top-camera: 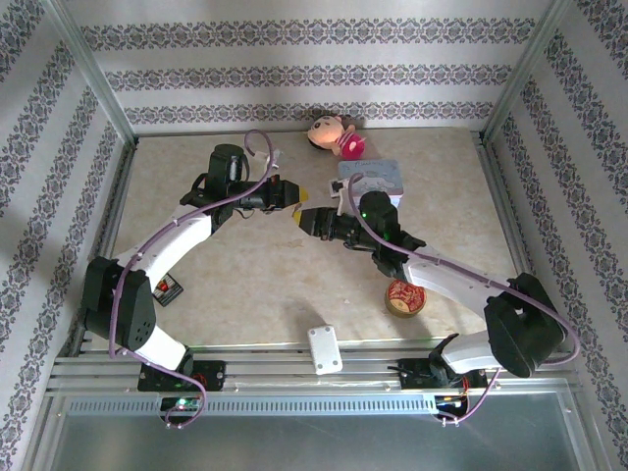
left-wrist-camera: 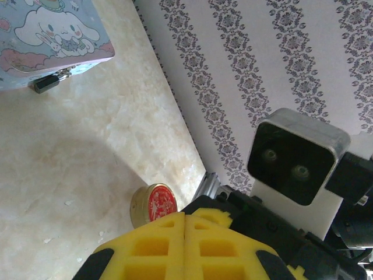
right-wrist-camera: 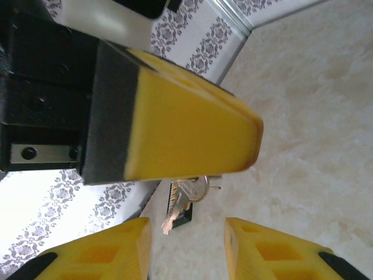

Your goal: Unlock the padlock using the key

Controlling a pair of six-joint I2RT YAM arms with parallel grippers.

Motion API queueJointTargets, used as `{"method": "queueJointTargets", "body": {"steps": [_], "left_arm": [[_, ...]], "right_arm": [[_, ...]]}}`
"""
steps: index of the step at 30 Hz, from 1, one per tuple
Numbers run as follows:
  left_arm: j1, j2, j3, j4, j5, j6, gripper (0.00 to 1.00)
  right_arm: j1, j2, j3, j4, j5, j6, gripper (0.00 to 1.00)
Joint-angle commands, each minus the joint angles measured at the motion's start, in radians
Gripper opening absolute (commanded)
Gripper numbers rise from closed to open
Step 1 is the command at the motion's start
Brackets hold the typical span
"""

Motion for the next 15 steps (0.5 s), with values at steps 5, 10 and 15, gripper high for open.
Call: {"method": "queueJointTargets", "body": {"steps": [5, 10, 15], "left_arm": [[-0.016, 0.001, -0.013, 0.066, 0.036, -0.036, 0.0], [-0.026, 0.004, -0.021, 0.094, 0.038, -0.058, 0.0], [-0.03, 0.004, -0.027, 0.11, 0.043, -0.072, 0.0]], "right_arm": [[-0.011, -0.013, -0.022, 0.118, 0.044, 0.042, 0.3], [-0.012, 0.007, -0.024, 0.171, 0.041, 0.066, 0.26], [-0.014, 0.026, -0.019, 0.207, 0.033, 0.081, 0.19]]}}
